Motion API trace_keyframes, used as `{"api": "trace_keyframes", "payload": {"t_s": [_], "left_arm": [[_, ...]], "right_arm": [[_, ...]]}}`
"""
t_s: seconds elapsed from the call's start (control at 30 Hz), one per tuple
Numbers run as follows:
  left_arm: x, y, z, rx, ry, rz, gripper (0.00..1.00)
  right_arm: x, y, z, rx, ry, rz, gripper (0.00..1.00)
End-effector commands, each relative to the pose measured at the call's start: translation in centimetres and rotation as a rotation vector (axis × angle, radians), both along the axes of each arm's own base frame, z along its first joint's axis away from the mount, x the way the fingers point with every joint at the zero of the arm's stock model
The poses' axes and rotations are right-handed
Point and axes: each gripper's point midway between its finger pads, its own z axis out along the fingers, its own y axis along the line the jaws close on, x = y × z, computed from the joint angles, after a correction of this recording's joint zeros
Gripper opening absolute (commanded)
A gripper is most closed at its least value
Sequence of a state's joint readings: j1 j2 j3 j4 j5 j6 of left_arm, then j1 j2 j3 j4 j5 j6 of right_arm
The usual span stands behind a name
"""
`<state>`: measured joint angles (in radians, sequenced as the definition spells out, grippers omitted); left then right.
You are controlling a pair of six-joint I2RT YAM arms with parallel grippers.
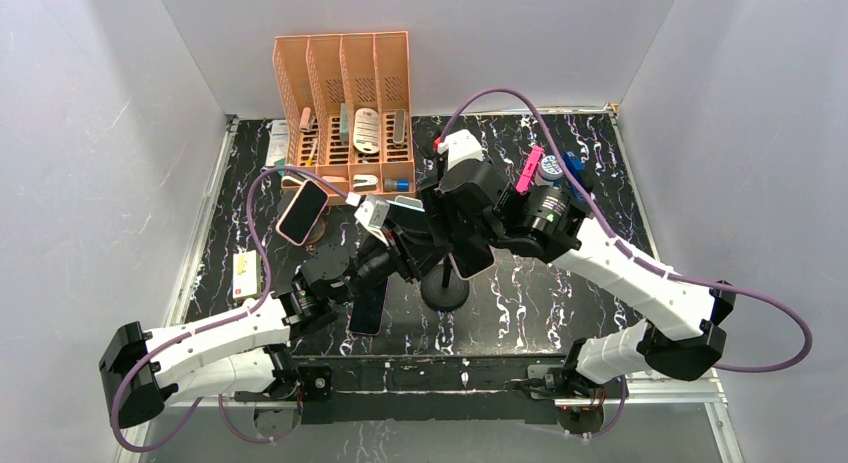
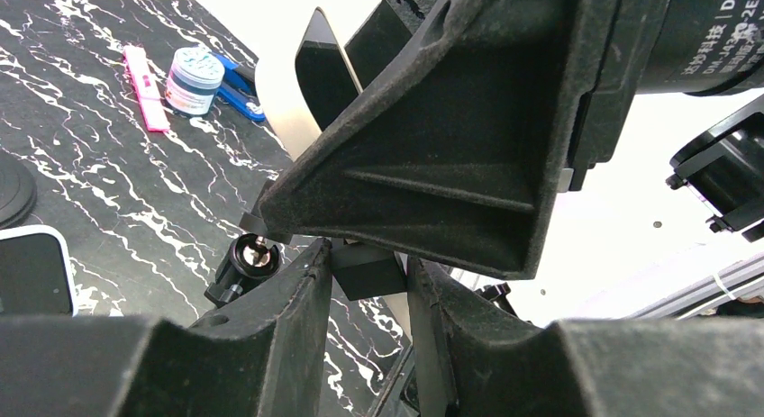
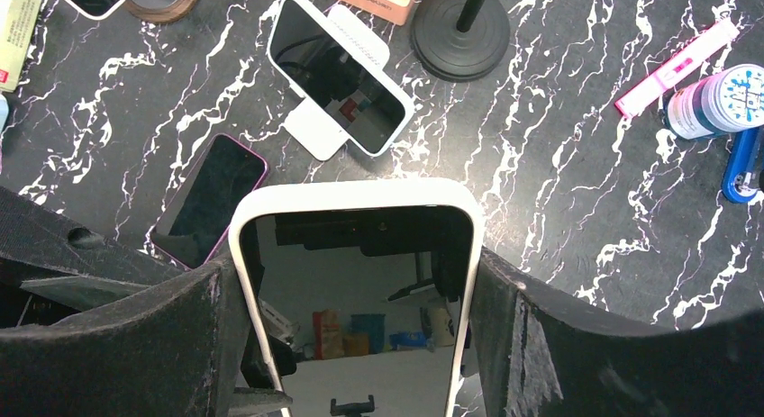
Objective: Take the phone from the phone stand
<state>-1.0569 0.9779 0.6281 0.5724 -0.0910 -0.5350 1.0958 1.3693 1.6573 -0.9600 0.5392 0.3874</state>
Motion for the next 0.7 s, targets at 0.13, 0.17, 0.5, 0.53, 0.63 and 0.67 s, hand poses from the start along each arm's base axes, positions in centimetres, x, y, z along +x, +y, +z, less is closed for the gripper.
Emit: {"api": "trace_keyframes", "payload": {"t_s": [0.13,0.17,0.5,0.53,0.63,0.67], "left_arm": [[0.9,2.2,-3.5,0.102,0.019,0.097,0.0],[1.0,2.3,-3.7,0.103,0.021,0.101,0.0],[0.9,3.0,-3.9,0.101,0.028,0.118,0.0],[0.9,3.0,-3.9,0.101,0.026,0.119,0.0],[0.9,3.1,-3.9,0.102,0.028,0.123,0.0],[0.9,3.1,-3.9,0.101,0.027,0.123,0.0]], "right_arm": [[1.3,-5.3,-0.1,-0.125,-0.087,-0.14,0.01],[1.3,-5.5,-0.3,-0.135,-0.088,-0.143,0.01],[1.4,-7.4,-0.8,-0.163,-0.095,-0.182,0.01],[1.4,-7.5,-0.8,-0.163,-0.095,-0.183,0.01],[1.3,-7.6,-0.6,-0.151,-0.094,-0.182,0.01],[1.2,-7.6,-0.6,-0.147,-0.092,-0.181,0.01]]}}
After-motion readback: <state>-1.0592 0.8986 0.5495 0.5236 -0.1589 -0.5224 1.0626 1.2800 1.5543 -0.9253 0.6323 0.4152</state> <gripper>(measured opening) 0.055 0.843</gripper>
